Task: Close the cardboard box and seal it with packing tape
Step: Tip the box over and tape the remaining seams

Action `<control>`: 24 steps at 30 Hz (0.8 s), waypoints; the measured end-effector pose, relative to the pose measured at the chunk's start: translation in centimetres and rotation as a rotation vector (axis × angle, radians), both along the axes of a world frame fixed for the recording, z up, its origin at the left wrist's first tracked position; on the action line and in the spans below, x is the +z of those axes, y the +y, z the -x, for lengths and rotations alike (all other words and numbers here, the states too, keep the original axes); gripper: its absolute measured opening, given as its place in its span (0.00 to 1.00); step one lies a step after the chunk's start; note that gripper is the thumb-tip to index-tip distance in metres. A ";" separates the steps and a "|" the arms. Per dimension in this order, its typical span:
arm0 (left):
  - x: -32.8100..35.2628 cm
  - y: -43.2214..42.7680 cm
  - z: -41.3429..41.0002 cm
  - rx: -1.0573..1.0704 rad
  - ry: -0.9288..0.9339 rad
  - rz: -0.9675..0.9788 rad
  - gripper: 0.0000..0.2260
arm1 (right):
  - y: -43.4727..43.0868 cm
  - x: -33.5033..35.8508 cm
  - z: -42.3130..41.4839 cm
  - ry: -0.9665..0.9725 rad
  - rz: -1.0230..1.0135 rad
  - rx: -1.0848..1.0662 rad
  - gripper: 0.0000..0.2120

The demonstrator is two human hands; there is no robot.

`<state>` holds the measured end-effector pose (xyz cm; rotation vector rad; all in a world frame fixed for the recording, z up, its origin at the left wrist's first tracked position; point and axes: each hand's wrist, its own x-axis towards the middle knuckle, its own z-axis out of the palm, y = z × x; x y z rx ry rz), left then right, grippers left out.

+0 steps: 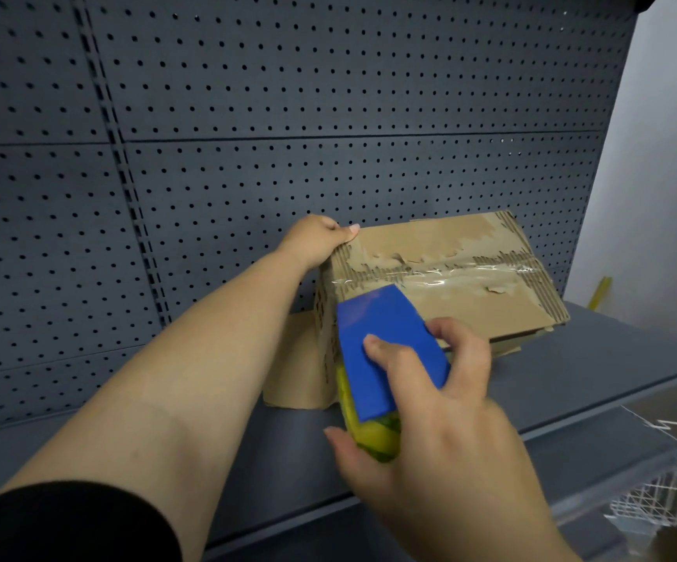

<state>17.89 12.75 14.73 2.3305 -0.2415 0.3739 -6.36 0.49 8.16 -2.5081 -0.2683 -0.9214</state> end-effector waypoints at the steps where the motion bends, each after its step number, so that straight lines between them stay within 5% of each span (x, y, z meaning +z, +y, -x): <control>1: 0.0 0.0 0.0 0.004 0.003 0.004 0.22 | 0.1 -0.3 0.1 0.010 -0.001 0.008 0.31; 9: -0.9 -0.2 0.1 0.133 -0.206 0.067 0.15 | 0.5 -1.0 -1.0 0.009 -0.037 0.021 0.28; 15: -1.2 -0.2 1.5 0.219 -0.481 -0.218 0.16 | 0.8 -0.5 -1.3 -0.007 0.013 0.028 0.27; 17: -1.6 -0.3 2.1 0.198 -0.464 -0.214 0.20 | 0.7 -0.3 -1.4 -0.007 0.011 0.025 0.27; 24: -4.3 0.0 3.0 -0.198 -0.075 0.257 0.22 | 0.2 -0.2 -1.5 -0.003 -0.008 0.030 0.28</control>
